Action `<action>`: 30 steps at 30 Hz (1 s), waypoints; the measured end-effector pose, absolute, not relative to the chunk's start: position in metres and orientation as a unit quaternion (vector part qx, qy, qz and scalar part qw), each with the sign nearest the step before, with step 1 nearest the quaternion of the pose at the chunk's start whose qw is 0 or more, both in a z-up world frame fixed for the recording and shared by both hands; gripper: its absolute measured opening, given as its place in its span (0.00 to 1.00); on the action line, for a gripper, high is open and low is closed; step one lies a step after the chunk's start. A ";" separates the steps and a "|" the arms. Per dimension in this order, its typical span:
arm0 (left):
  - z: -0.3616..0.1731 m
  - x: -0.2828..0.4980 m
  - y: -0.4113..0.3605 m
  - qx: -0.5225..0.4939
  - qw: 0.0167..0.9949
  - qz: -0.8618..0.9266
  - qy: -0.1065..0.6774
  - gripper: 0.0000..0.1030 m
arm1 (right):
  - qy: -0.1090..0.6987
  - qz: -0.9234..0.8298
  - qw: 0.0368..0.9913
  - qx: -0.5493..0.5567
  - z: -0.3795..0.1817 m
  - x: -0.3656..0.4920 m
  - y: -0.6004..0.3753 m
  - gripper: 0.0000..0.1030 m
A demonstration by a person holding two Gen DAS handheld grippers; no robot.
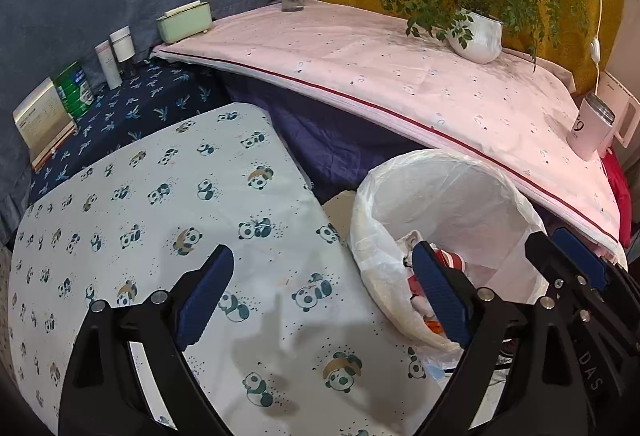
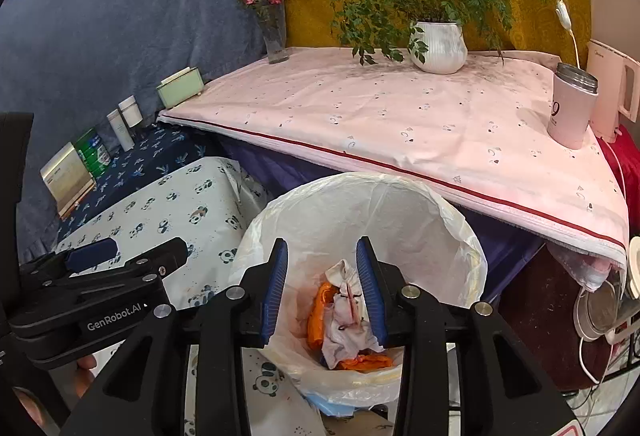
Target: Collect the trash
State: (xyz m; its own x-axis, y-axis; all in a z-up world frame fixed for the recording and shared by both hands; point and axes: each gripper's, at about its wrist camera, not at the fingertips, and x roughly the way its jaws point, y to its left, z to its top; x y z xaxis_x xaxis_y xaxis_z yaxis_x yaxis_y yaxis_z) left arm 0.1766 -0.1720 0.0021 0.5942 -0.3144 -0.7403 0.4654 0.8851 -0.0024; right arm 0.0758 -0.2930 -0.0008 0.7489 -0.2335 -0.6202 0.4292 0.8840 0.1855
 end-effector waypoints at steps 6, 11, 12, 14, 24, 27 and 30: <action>0.006 0.171 -0.158 0.089 0.891 -0.211 0.393 0.85 | 0.301 -0.174 0.925 0.154 0.009 0.068 -0.282 0.45; 0.008 0.164 -0.143 0.081 0.894 -0.200 0.392 0.89 | 0.297 -0.169 0.928 0.149 0.016 0.059 -0.271 0.56; 0.008 0.163 -0.140 0.081 0.894 -0.199 0.392 0.89 | 0.296 -0.168 0.929 0.147 0.017 0.057 -0.267 0.59; 0.008 0.159 -0.134 0.080 0.895 -0.196 0.392 0.89 | 0.297 -0.165 0.930 0.139 0.019 0.053 -0.261 0.65; 0.010 0.140 -0.109 0.085 0.901 -0.182 0.385 0.90 | 0.306 -0.164 0.932 0.106 0.025 0.038 -0.236 0.74; 0.011 0.136 -0.102 0.087 0.903 -0.176 0.382 0.90 | 0.313 -0.168 0.930 0.094 0.025 0.034 -0.230 0.82; 0.009 0.130 -0.096 0.091 0.904 -0.172 0.380 0.92 | 0.318 -0.171 0.928 0.088 0.025 0.030 -0.226 0.82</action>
State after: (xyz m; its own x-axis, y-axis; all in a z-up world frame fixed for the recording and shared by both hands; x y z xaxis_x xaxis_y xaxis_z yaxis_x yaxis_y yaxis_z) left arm 0.1304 -0.0961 0.0087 0.6523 -0.2420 -0.7183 0.3807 0.9240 0.0344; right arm 0.0305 -0.2260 0.0246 0.7394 -0.2618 -0.6203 0.3740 0.9258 0.0552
